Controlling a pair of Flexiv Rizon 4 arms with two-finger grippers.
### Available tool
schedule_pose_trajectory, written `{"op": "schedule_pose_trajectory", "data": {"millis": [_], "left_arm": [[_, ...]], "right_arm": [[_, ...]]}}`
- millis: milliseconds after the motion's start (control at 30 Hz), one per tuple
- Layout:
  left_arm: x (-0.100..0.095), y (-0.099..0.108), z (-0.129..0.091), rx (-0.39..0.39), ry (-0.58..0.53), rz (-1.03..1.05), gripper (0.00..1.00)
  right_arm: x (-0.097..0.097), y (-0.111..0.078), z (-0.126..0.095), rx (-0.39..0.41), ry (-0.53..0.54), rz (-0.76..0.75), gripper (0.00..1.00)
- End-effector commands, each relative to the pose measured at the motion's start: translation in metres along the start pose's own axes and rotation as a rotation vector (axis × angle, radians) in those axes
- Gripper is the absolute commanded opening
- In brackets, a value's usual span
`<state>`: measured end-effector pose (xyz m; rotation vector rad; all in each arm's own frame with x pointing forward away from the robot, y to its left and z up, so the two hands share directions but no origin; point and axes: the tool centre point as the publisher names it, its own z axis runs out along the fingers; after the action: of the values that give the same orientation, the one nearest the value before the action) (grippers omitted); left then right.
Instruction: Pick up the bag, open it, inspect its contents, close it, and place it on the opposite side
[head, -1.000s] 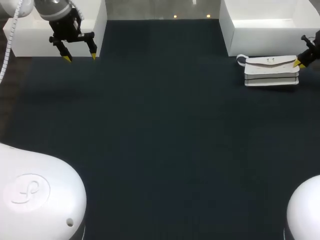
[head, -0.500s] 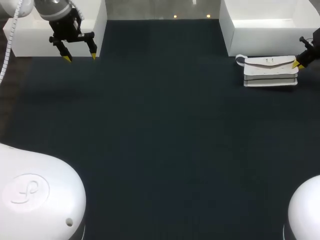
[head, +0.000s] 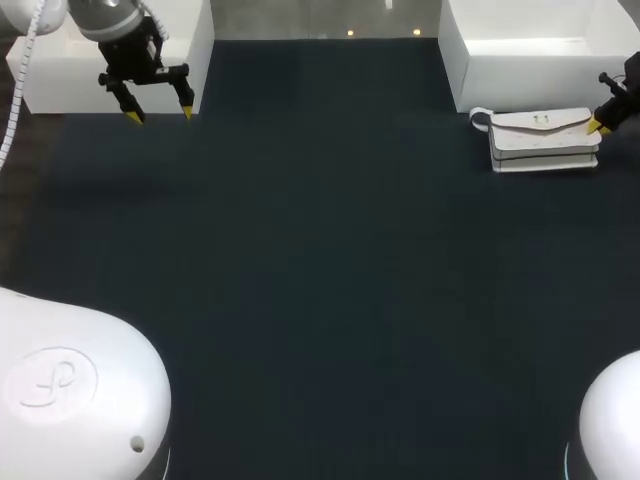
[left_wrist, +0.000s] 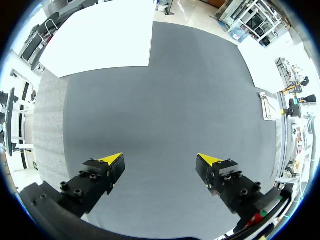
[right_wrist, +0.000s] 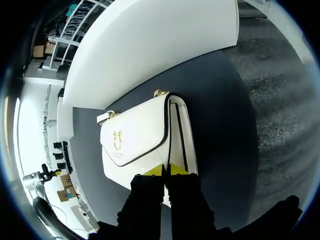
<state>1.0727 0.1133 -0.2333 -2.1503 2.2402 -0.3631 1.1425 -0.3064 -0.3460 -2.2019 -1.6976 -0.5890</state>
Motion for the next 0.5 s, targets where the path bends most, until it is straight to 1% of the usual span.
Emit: {"op": "schedule_pose_trajectory", "data": {"millis": [33, 300, 500], "left_arm": [[0.0, 0.0, 0.0, -0.001, -0.001, 0.0, 1.0], [0.0, 0.0, 0.0, -0.001, -0.001, 0.0, 1.0], [0.0, 0.0, 0.0, -0.001, -0.001, 0.0, 1.0]], "right_arm": [[0.001, 0.018, 0.004, 0.194, -0.01, -0.004, 0.0], [-0.008, 0.036, 0.004, 0.198, -0.021, 0.003, 0.0], [-0.018, 0.043, -0.001, 0.196, -0.008, 0.022, 0.0]]}}
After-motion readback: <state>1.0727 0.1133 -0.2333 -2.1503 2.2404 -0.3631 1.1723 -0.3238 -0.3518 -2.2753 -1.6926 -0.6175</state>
